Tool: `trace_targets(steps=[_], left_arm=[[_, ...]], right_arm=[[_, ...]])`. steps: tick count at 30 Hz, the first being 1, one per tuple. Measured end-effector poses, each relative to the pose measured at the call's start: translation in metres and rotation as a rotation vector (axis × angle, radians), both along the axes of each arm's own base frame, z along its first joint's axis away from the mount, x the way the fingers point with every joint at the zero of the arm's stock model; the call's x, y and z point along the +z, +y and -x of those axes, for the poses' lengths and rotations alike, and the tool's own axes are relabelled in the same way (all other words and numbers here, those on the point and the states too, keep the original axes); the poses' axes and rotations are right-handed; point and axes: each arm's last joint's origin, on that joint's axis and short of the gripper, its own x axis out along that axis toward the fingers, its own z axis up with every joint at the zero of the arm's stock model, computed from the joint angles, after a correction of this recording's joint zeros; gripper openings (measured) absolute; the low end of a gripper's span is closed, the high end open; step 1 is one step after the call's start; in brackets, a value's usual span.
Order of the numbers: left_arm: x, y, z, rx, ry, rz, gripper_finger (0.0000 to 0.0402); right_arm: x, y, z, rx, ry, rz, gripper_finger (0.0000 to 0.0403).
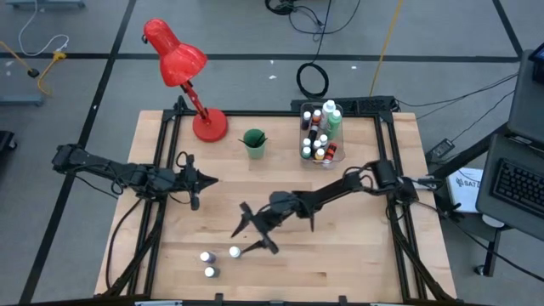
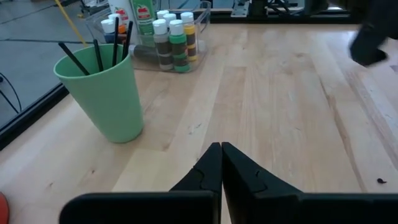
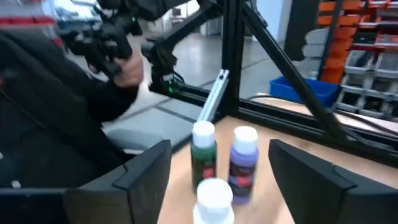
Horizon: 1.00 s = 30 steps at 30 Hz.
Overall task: Pick & Place Paint Supplies
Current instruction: Put the white paint bottle into the transparent bin
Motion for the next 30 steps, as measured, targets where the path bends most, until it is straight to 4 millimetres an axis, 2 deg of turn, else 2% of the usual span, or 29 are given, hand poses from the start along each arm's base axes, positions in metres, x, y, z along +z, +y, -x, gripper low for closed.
trace_targets(steps=[4, 9, 18, 23, 30], left_arm=[[-0.001, 0.000, 0.000, 0.000, 0.013, -0.001, 0.0020], [-0.001, 0.000, 0.000, 0.001, 0.014, 0.000, 0.0025], [0.000, 0.000, 0.000, 0.005, 0.002, -0.003, 0.0026], [0.002, 0.000, -0.001, 0.007, -0.017, -0.001, 0.0026], [0.001, 0.000, -0.001, 0.006, -0.016, -0.001, 0.0026]], right_arm=[[-0.009, 0.010, -0.014, 0.029, 0.048, -0.070, 0.0273], [-0.020, 0.027, -0.015, 0.022, 0.090, -0.074, 0.0267], [-0.039, 0.028, -0.017, -0.149, 0.172, -0.038, 0.0265], [-0.039, 0.026, -0.017, -0.149, 0.189, -0.031, 0.0262], [-0.040, 0.035, -0.014, -0.117, 0.152, 0.031, 0.0259]])
